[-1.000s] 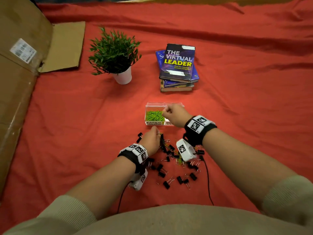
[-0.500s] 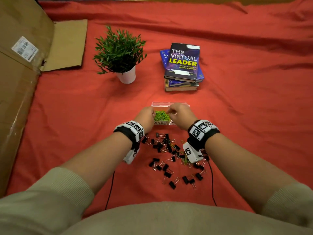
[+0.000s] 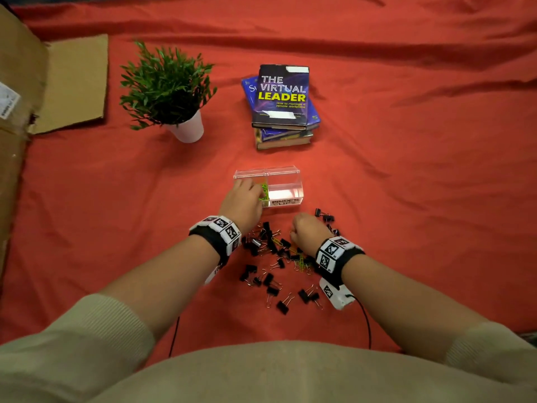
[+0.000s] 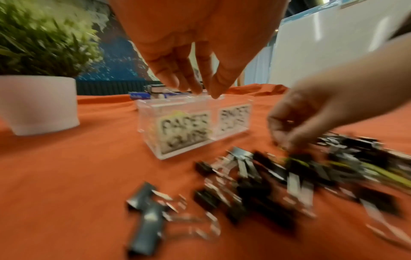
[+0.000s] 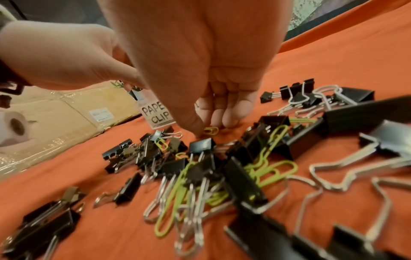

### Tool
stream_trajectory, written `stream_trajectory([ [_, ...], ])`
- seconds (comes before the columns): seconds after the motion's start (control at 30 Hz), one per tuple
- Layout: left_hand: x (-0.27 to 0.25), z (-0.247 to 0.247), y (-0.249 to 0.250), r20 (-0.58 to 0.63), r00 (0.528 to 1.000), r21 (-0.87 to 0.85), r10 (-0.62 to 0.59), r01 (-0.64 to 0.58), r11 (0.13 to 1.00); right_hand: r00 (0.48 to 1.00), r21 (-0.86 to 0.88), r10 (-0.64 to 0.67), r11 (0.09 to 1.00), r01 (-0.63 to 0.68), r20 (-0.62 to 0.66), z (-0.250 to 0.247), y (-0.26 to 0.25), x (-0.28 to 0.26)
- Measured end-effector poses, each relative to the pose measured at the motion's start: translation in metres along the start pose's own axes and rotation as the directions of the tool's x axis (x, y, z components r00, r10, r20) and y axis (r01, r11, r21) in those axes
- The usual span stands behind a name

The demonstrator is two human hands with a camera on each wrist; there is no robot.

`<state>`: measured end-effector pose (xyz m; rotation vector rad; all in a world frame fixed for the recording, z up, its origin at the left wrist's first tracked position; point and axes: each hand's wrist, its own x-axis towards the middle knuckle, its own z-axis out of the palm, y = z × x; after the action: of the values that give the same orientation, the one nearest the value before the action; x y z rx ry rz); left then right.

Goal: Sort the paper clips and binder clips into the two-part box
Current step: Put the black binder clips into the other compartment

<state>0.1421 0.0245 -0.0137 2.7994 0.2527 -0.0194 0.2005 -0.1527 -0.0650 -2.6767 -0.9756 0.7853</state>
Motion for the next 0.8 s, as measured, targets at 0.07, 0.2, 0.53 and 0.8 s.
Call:
stream_trajectory([
  [0.07,-0.016,0.012,0.012,0.068,0.996,-0.015,0.050,-0.049,0.999,1.000,0.005,-0.002,1.000,0.002,0.029,0.001,-0.002,-0.001],
  [0.2,-0.034,0.044,0.032,0.250,0.958,0.038,0.140,-0.154,0.987,0.996,0.169,0.057,0.983,-0.068,0.074,-0.015,0.001,-0.002],
  [0.53,-0.031,0.061,0.035,0.319,0.948,0.069,0.012,-0.035,0.997,0.937,0.837,0.290,0.449,-0.313,0.194,-0.054,0.067,-0.024],
  [0.8,-0.035,0.045,0.047,0.338,0.912,-0.328,-0.234,0.347,0.879,0.987,0.207,0.111,0.969,-0.133,0.115,-0.033,0.075,-0.030],
])
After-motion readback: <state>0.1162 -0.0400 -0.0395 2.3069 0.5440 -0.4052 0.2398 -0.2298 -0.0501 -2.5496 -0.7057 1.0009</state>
